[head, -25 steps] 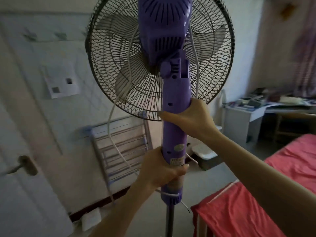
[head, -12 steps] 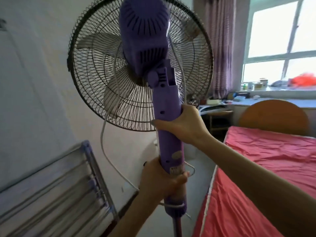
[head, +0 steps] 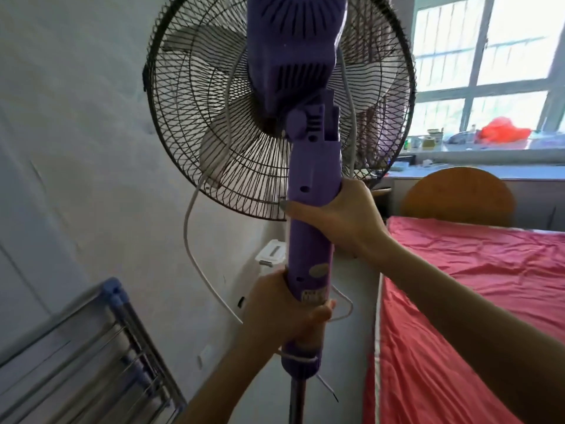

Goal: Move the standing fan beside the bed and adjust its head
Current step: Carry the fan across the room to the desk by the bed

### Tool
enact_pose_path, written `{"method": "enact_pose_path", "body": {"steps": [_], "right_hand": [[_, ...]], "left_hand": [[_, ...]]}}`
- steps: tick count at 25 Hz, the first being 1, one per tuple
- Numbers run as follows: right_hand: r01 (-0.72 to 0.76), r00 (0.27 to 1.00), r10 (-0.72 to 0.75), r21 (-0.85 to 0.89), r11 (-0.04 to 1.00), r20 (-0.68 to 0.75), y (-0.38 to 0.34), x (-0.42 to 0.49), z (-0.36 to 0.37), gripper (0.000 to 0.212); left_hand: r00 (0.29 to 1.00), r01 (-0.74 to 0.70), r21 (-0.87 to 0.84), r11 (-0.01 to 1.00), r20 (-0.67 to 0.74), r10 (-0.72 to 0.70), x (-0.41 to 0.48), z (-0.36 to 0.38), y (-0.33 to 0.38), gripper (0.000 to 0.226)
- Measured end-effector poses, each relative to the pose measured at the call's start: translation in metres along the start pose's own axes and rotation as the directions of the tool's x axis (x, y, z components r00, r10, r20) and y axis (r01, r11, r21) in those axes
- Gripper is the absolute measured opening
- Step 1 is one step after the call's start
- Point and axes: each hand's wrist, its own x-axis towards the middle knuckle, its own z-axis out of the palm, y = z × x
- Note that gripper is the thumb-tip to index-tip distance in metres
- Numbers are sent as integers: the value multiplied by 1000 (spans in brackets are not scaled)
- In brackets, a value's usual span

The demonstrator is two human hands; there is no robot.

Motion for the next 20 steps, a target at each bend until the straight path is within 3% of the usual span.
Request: {"method": "enact_pose_path", "body": {"steps": [3, 8, 13, 20], "right_hand": [[12, 1000, -12, 28, 1000, 8, 18, 36, 25, 63], [40, 999, -40, 72, 997, 4, 41, 95, 54, 55], [117, 993, -117, 69, 991, 5, 59, 131, 76, 46], [78, 992, -85, -81, 994, -95, 98, 189, 122, 49]], "left_hand": [[1000, 24, 3, 1000, 3, -24, 38, -3, -17, 33], [993, 77, 36, 996, -96, -73, 102, 0, -39, 39], [995, 25, -12, 1000, -99, -26, 147, 11, -59, 45], [1000, -14, -147, 989, -9, 13, 229, 23, -112, 43]]}}
